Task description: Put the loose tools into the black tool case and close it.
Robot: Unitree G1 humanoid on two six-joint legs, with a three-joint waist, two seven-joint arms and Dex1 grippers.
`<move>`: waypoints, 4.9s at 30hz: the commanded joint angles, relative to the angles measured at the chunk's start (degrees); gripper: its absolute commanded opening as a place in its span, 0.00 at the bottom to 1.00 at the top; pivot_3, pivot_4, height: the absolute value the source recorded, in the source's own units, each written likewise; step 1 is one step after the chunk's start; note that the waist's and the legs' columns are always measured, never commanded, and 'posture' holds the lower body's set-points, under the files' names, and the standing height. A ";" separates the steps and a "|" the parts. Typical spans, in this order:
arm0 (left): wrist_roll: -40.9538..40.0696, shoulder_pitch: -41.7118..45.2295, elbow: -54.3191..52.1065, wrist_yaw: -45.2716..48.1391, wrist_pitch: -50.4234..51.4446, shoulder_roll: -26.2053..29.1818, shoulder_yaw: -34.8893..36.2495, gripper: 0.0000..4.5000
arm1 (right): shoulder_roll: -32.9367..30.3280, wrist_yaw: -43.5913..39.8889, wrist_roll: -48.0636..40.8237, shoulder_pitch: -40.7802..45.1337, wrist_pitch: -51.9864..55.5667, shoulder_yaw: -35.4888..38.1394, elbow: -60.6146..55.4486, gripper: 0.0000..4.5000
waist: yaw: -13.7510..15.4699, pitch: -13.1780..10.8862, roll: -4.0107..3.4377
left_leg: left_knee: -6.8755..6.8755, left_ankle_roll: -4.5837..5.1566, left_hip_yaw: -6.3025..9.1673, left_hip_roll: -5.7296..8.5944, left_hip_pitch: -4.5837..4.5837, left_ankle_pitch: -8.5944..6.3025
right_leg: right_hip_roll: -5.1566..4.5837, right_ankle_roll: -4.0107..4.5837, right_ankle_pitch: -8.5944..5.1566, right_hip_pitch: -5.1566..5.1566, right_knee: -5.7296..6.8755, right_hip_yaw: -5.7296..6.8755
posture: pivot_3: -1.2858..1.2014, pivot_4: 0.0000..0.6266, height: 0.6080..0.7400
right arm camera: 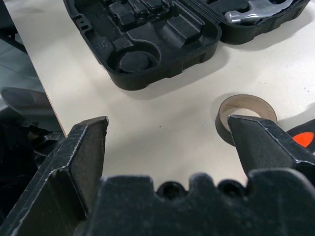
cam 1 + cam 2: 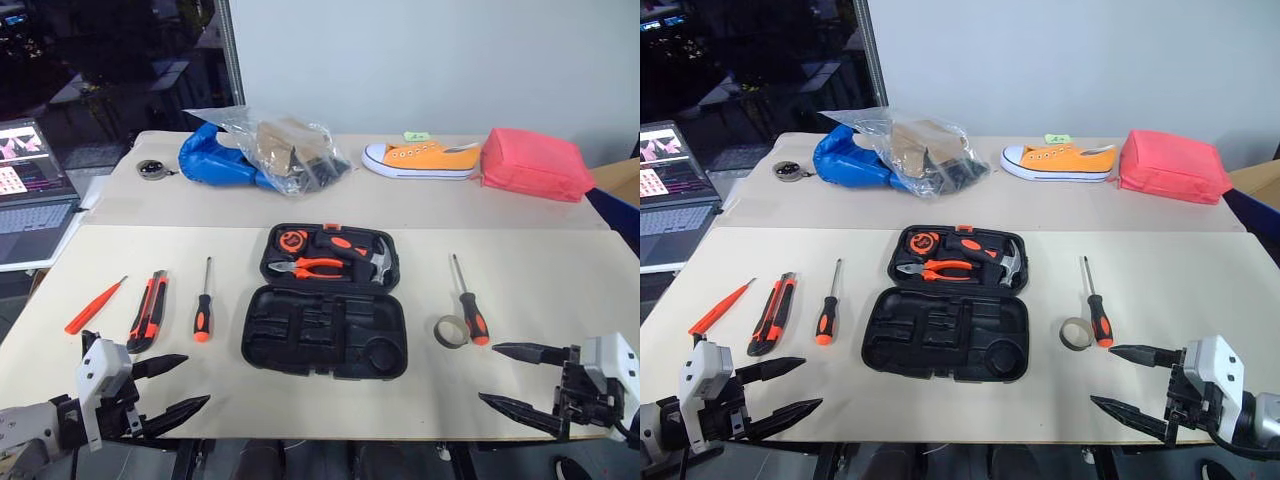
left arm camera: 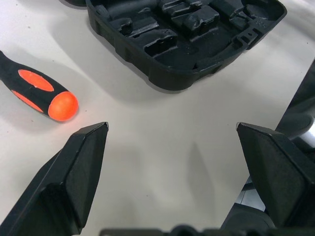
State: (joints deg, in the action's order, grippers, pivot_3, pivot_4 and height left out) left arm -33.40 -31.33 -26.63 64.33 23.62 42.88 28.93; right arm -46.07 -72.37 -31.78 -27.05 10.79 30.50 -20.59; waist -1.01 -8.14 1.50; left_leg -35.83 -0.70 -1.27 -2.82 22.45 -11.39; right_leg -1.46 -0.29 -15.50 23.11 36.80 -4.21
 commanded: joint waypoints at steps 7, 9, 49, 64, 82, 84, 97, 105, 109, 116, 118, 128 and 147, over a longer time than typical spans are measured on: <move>-7.65 13.73 -10.76 -32.68 19.85 -6.75 2.78 1.00 | 2.80 3.70 -7.32 12.23 1.51 -7.66 -7.97 0.99 | 0.09 -0.04 0.07 | -0.04 0.01 -0.03 -0.06 -0.15 0.01 | 0.03 -0.07 0.05 -0.07 0.24 -0.03 | 0.52 0.24 1.00; -11.05 19.24 -12.97 -42.35 30.17 -7.32 2.49 1.00 | 1.87 3.28 -9.72 14.48 3.15 -9.08 -9.45 0.99 | 0.35 -0.04 0.07 | -0.05 0.01 -0.03 -0.02 -0.17 0.01 | 0.06 -0.33 0.20 -0.12 0.27 -0.01 | 0.52 0.24 1.00; 11.09 71.59 16.30 -0.45 10.79 8.94 -51.02 0.10 | 4.93 9.80 -9.01 2.21 1.34 -1.65 -17.15 1.00 | 1.46 -0.10 0.09 | -0.08 -0.17 0.39 0.63 -0.14 -0.16 | -0.14 -0.41 -0.15 -0.58 -0.05 0.06 | 0.52 0.24 1.00; 33.75 84.44 45.45 11.78 -10.48 -7.97 -63.29 0.10 | 5.05 16.03 -9.60 -3.10 3.44 1.98 -22.65 1.00 | 0.35 -0.07 0.04 | -0.41 0.39 0.82 0.78 0.80 -0.43 | 0.02 -0.86 -0.10 -0.06 0.17 0.03 | 0.52 0.24 1.00; 30.55 78.88 28.04 8.88 2.72 -7.44 -50.13 0.85 | 5.66 13.55 -8.69 -2.43 1.83 0.74 -20.01 1.00 | -0.05 0.02 -0.16 | -0.69 0.59 1.18 0.90 0.42 -0.32 | 0.09 -1.03 -0.21 -0.77 0.23 0.02 | 0.52 0.24 1.00; 29.45 76.61 25.29 6.06 4.40 -7.65 -46.95 0.85 | 5.70 13.50 -8.43 -1.94 1.84 0.32 -19.76 1.00 | -0.04 0.05 -0.20 | -0.64 0.67 1.18 0.90 0.40 -0.36 | 0.09 -1.00 -0.26 -0.79 0.24 0.01 | 0.52 0.24 1.00; 24.34 57.24 15.40 -20.90 16.60 -22.44 -36.05 0.02 | 6.86 15.92 -7.62 -1.55 2.49 -1.43 -21.58 1.00 | 0.15 0.11 -0.32 | -0.79 0.69 1.24 0.90 0.36 -0.38 | 0.04 -1.04 -0.26 -0.88 0.31 0.00 | 0.52 0.24 1.00; 31.96 51.87 26.21 -25.35 7.46 -22.45 -45.97 0.02 | 6.06 16.72 -7.90 -0.92 2.87 -1.44 -21.57 1.00 | 0.33 0.23 -0.28 | -0.79 0.68 1.21 0.96 -0.02 -0.38 | 0.01 -1.06 -0.23 -1.20 0.31 -0.07 | 0.52 0.24 1.00; 33.03 54.19 30.73 -23.12 4.16 -21.84 -48.48 0.02 | 5.87 16.88 -8.13 -1.02 3.12 -1.12 -21.60 1.00 | 0.35 0.30 -0.36 | -0.79 0.67 1.17 0.95 -0.42 -0.39 | -0.04 -1.02 -0.29 -1.86 0.26 -0.09 | 0.52 0.24 1.00; 24.71 54.89 25.94 -19.78 2.60 -22.23 -40.75 0.02 | 7.73 22.82 -7.69 -1.78 5.36 -0.80 -22.27 1.00 | 0.16 0.34 -0.43 | -0.79 0.64 1.20 0.88 -0.74 -0.40 | -0.09 -0.61 -0.52 -1.97 0.25 -0.10 | 0.52 0.24 1.00; 19.13 54.33 17.54 -20.28 4.79 -22.74 -35.63 0.02 | 8.42 26.01 -7.95 -1.18 6.63 0.01 -21.85 1.00 | -0.10 0.33 -0.50 | -0.79 0.66 1.17 0.87 -0.57 -0.39 | -0.09 -0.62 -0.51 -1.84 0.26 -0.16 | 0.52 0.24 1.00; -9.93 53.42 -4.67 -11.12 24.49 -10.72 -24.96 0.50 | -3.77 43.99 -11.48 10.55 36.03 1.71 -16.27 1.00 | -0.07 0.22 -0.35 | -0.72 0.60 1.14 0.97 0.50 -0.50 | -0.04 -0.92 -0.25 -0.80 0.22 -0.20 | 0.52 0.24 1.00; -14.18 61.45 -6.03 -16.31 29.31 -6.47 -30.93 1.00 | -10.43 46.30 1.36 40.78 54.29 -23.75 14.88 0.40 | 0.32 0.13 -0.32 | -0.68 0.74 1.18 1.11 0.70 -0.46 | 0.06 -0.90 -0.28 -0.73 0.00 -0.36 | 0.52 0.24 1.00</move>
State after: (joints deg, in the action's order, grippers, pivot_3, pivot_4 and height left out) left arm -47.34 29.23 -32.55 47.53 53.90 36.18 -2.09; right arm -55.08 -25.40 -32.40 13.99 66.43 6.17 -6.06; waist -0.69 -8.00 1.18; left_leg -36.51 0.04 -0.09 -1.69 23.16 -11.85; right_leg -1.43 -1.21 -15.78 22.38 36.79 -4.57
